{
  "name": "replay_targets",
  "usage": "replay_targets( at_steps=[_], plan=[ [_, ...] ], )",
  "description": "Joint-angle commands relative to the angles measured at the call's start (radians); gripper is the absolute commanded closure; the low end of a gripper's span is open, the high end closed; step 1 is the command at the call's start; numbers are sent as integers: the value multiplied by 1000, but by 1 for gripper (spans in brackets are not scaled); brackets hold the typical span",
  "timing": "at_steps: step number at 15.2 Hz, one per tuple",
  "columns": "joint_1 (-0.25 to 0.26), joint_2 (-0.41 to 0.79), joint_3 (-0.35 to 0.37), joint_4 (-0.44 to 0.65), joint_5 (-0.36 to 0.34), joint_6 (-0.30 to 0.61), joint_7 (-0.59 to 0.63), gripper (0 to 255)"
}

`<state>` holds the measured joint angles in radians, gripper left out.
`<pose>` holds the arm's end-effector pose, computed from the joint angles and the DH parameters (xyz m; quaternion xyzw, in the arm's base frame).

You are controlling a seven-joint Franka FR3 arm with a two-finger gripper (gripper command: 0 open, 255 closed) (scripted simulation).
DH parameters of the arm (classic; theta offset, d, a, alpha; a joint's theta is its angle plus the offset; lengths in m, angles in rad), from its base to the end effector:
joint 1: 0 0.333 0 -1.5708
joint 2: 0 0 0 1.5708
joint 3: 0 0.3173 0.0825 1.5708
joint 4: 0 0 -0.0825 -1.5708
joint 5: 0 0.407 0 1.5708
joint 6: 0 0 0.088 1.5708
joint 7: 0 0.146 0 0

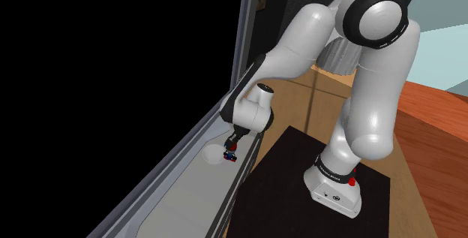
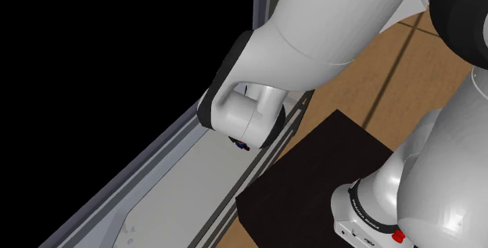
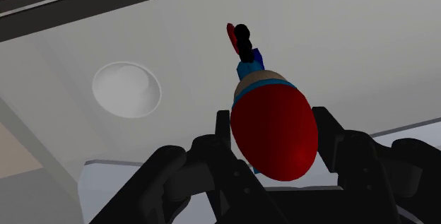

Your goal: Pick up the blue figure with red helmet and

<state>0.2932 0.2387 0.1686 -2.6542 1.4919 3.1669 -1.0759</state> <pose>0.3760 0.0930 0.1079 -0.9918 -0.0163 -0.1117 0.0600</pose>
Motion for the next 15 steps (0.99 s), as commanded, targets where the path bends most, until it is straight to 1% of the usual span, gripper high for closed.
replay_targets(
  at_steps=[1, 4, 7, 10, 12, 14, 15],
  plan=[
    [0, 1, 0, -1, -2, -1, 2, 255],
    [1, -3, -1, -5, -7, -2, 7, 255],
    [51, -78, -64, -75, -256, -25, 253, 255],
    [122, -151, -162, -134, -501, -52, 477, 255],
    [156, -200, -225, -168, -679, -69, 628, 255],
    [165, -249, -270, -196, -863, -89, 777, 255],
    [154, -273, -276, -207, -947, -102, 843, 255]
  ],
)
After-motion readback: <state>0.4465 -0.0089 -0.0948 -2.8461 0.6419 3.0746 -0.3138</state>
